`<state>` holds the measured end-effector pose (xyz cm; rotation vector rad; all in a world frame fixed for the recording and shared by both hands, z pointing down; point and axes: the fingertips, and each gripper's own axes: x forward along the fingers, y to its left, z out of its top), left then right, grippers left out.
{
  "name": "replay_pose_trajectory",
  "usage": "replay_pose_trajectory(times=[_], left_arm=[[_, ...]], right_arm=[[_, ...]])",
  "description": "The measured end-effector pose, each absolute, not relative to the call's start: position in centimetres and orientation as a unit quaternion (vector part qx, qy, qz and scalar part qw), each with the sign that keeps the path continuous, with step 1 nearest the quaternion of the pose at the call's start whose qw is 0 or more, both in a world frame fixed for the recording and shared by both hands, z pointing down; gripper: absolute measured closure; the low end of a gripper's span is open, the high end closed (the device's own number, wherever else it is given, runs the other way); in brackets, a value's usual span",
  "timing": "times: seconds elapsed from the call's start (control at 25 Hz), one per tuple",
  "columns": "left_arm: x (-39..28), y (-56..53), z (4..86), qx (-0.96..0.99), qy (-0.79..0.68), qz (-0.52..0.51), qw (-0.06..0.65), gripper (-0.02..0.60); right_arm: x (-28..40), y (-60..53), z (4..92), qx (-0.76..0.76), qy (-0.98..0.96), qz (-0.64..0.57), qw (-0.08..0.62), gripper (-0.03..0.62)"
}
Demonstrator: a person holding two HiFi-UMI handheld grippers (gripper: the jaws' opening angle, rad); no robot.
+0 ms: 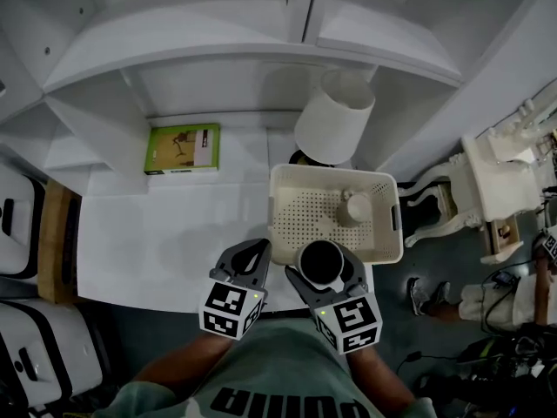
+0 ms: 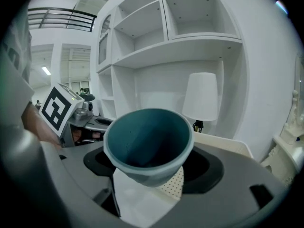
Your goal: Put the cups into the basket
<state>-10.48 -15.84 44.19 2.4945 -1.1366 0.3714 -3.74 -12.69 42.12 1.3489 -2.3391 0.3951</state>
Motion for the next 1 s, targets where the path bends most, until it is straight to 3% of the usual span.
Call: replay_pose_trajectory(times=[0.4, 1.0], left_arm=[[-9.0, -19.0, 44.2, 0.857, -0.457, 0.133, 0.200, 0.575], [-7.4, -22.5, 46.2, 0.813, -0.513, 0.148, 0.231, 0.575]], right_arm=[[-0.1, -18.5, 43.9, 0.433, -0.861, 0.117, 0.241, 0.201], [-0.8, -22.5, 48.8, 0.290, -0.909, 0.116, 0.275, 0.201]])
